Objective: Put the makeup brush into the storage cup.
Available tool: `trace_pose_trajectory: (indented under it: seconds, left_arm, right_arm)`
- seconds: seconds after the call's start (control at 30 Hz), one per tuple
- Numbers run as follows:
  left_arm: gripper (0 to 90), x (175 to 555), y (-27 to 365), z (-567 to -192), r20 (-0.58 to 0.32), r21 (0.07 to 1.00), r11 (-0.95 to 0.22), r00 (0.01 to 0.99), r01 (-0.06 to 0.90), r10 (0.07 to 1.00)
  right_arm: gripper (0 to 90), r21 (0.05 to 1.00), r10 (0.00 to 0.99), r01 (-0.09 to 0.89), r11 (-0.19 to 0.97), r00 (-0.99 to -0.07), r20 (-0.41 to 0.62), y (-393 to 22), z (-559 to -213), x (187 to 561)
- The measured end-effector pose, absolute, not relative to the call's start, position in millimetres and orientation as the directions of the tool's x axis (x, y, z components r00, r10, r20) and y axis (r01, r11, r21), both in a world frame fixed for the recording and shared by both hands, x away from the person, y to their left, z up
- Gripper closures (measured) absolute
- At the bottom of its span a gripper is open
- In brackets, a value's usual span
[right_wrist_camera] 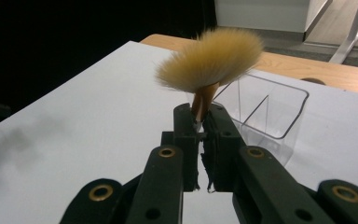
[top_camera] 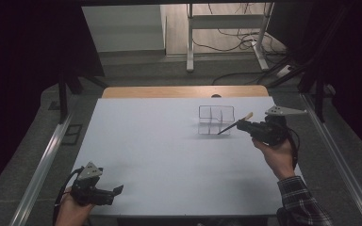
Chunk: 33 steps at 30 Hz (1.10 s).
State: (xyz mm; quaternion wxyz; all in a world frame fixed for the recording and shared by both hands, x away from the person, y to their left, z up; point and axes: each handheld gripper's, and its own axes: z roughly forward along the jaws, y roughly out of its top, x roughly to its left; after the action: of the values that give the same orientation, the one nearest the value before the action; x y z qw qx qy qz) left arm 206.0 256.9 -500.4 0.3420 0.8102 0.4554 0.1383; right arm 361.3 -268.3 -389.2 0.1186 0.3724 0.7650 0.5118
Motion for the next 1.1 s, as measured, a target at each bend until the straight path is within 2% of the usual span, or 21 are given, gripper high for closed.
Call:
trace_pose_trajectory:
  seconds: [1.1]
  left_arm:
    - [0.0,200,261,-503,-0.085,0.672,-0.355,0.543,0.65,0.835]
  right_arm:
    - [84.6,0.888,0.767,0.434,0.154,-0.619,0.169,-283,-371,399]
